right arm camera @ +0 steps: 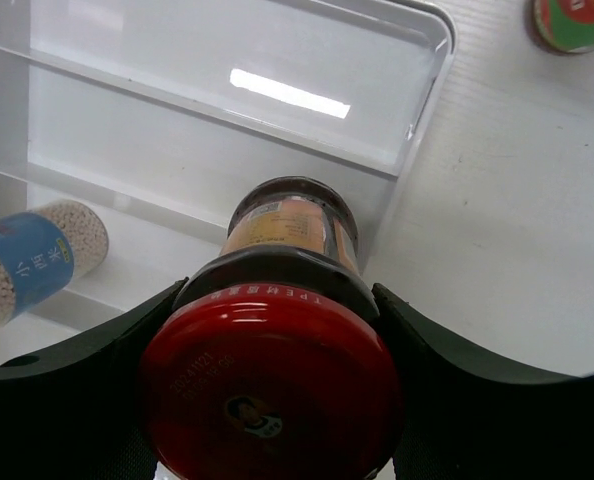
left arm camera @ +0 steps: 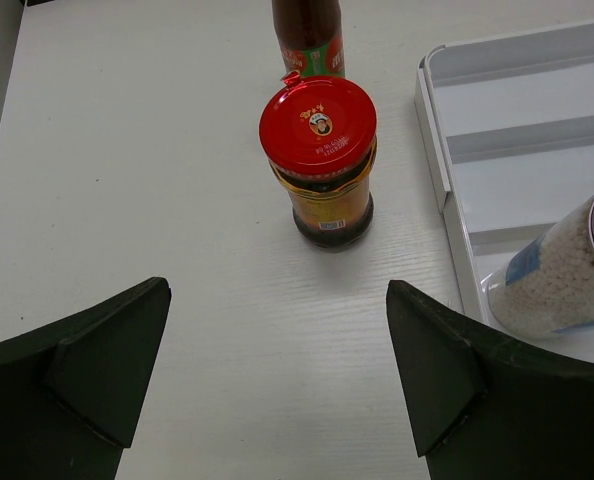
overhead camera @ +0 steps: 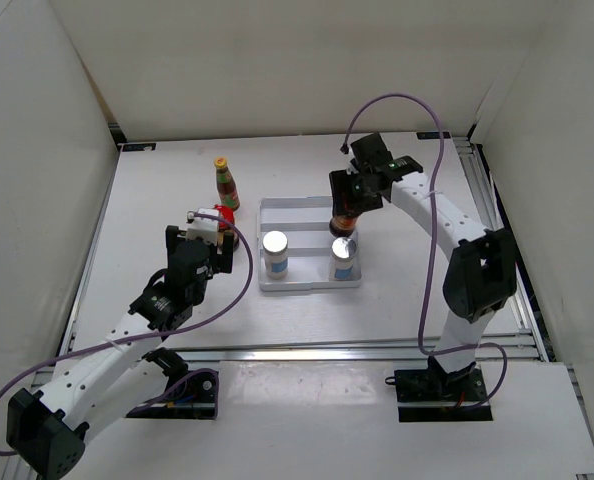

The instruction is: Organize the condiment bottles

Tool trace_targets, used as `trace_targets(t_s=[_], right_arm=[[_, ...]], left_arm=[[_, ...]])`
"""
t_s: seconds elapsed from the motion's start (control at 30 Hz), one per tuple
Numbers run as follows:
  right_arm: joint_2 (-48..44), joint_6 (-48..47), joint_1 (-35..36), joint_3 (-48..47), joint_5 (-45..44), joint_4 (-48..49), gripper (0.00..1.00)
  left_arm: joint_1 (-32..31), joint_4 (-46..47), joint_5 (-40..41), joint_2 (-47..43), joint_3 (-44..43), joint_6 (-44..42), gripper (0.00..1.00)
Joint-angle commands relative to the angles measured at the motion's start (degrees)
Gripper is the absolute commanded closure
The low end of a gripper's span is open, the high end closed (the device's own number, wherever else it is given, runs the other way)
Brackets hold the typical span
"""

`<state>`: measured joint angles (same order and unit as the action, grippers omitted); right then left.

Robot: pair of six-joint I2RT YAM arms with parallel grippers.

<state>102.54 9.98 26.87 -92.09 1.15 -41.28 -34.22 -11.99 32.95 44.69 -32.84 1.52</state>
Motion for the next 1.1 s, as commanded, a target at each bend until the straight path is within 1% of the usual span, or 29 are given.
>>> trace_targets(t_s=[0.0,0.1,0.2,0.43,0.47,0.5,0.57,0.77,0.9,0.93,0.97,1.0,1.03,1.07], right_arm=[[0.02,0.39,0.2,-0.28,3.42,5.77,0.98],[1.16,1.0,0.2,0.34,3.42,6.38,0.98],[2.39,1.53,0.2,1.47,3.42,6.38,0.95],[5.73,2.15,0.2,2.01,2.9,5.86,0.95],[5.74,2.15,0.2,2.01,2.9,5.86,0.92],[5.74,2.15,0.2,2.01,2.9,5.86,0.92],[6.26,2.15,0.2,2.01,2.28,5.33,0.87],[6.79,1.01,1.25,-1.77,-3.95,1.21,0.86],[7.32,0.48,1.78,-4.23,-6.15,-0.9,0.86],[7.32,-0.04,1.78,-4.23,-6.16,-0.91,0.78],[7.93,-0.05,1.78,-4.23,-6.16,-0.91,0.68],[7.94,-0.05,1.78,-4.84,-5.55,-0.91,0.54],[7.94,-0.05,1.78,-4.85,-5.02,-0.91,0.35],[8.46,-0.05,1.78,-4.85,-5.01,-0.91,0.27]], left_arm=[[0.12,0.39,-0.96,-0.21,-1.7,0.5,0.0],[0.12,0.39,-0.96,-0.21,-1.7,1.03,0.0],[0.12,0.39,-0.96,-0.21,-1.7,1.03,0.0],[0.12,0.39,-0.96,-0.21,-1.7,1.03,0.0],[0.12,0.39,-0.96,-0.21,-1.7,1.03,0.0],[0.12,0.39,-0.96,-0.21,-1.7,1.03,0.0],[0.12,0.39,-0.96,-0.21,-1.7,1.03,0.0],[0.12,0.39,-0.96,-0.21,-1.7,1.03,0.0],[0.12,0.39,-0.96,-0.21,-1.7,1.03,0.0],[0.12,0.39,-0.96,-0.21,-1.7,1.03,0.0],[0.12,0.39,-0.96,-0.21,-1.7,1.03,0.0],[0.12,0.39,-0.96,-0.21,-1.7,1.03,0.0],[0.12,0.39,-0.96,-0.21,-1.7,1.03,0.0],[0.12,0.39,-0.96,-0.21,-1.7,1.03,0.0]])
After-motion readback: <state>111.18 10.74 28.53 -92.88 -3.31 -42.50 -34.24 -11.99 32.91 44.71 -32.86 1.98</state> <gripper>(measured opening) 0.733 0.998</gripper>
